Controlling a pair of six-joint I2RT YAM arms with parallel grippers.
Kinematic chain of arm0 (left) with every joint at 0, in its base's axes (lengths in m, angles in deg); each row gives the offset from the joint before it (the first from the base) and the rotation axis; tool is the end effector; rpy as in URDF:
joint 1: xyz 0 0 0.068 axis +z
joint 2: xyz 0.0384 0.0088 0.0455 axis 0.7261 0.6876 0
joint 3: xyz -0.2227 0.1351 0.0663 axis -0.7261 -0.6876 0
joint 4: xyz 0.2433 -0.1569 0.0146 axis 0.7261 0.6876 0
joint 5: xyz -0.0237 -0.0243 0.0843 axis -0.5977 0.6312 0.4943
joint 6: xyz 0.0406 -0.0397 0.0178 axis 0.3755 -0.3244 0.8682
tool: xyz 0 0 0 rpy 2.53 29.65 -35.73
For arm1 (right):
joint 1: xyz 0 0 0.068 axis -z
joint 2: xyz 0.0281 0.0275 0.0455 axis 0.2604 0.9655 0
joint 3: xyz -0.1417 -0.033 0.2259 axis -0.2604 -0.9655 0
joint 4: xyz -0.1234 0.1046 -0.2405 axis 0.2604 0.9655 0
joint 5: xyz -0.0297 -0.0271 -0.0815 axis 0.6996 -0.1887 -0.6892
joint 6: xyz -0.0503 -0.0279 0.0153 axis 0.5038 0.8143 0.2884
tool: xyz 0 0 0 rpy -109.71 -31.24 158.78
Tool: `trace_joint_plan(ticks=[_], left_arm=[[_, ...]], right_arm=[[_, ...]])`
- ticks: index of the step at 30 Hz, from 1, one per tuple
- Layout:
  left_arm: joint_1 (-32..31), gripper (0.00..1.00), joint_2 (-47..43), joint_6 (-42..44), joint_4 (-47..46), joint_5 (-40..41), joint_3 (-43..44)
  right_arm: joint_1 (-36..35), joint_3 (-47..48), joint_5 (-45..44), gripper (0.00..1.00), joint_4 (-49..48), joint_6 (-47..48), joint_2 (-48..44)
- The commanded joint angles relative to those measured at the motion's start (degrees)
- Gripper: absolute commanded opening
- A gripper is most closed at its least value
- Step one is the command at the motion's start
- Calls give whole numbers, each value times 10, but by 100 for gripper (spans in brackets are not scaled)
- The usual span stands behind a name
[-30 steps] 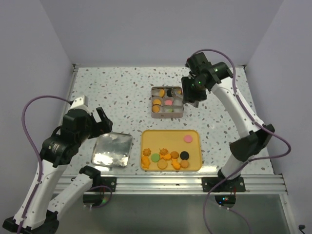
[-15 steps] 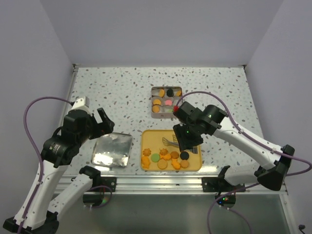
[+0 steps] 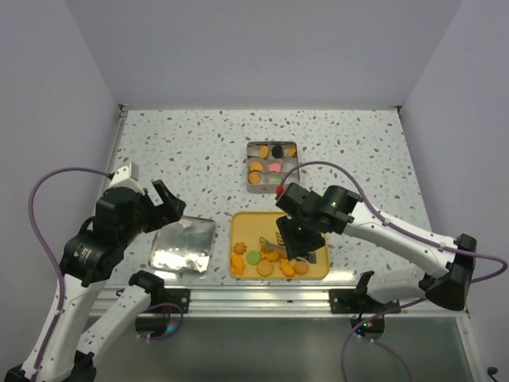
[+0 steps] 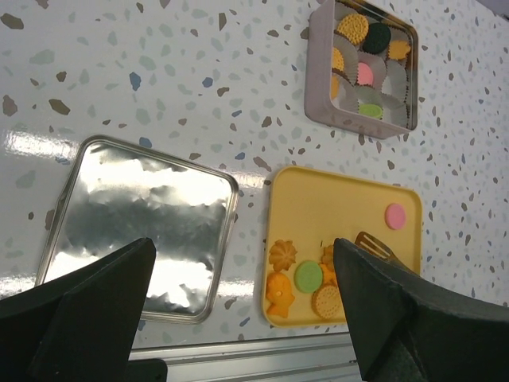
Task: Pack the cookies
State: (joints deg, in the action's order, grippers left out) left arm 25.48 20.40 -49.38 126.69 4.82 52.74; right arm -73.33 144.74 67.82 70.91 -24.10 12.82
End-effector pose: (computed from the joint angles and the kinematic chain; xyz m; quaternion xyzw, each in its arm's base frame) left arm 0.1277 -0.0430 0.3605 -0.1755 0.8638 -0.1872 0.4336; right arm 0.1345 0.2191 0.3018 -0.1809 0.9717 0.1197 0.0937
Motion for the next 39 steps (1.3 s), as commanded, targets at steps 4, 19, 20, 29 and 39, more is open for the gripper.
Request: trace_joint_plan(ticks=[4, 19, 20, 29, 39], left_arm=[[-3, 100, -20, -23, 7, 3, -1], [-3, 100, -22, -22, 14, 10, -2], [-3, 100, -23, -21, 15, 10, -2], [-3, 100, -27, -20, 19, 16, -2], [-3, 100, -30, -16, 24, 22, 4]], right_arm=[[-14, -1, 9, 48, -26, -8, 17], [-32, 8, 11, 44, -23, 3, 47], [-32, 9, 11, 42, -22, 3, 48], [-33, 20, 0, 35, -14, 3, 53], [-11, 164, -64, 35, 42, 24, 101]])
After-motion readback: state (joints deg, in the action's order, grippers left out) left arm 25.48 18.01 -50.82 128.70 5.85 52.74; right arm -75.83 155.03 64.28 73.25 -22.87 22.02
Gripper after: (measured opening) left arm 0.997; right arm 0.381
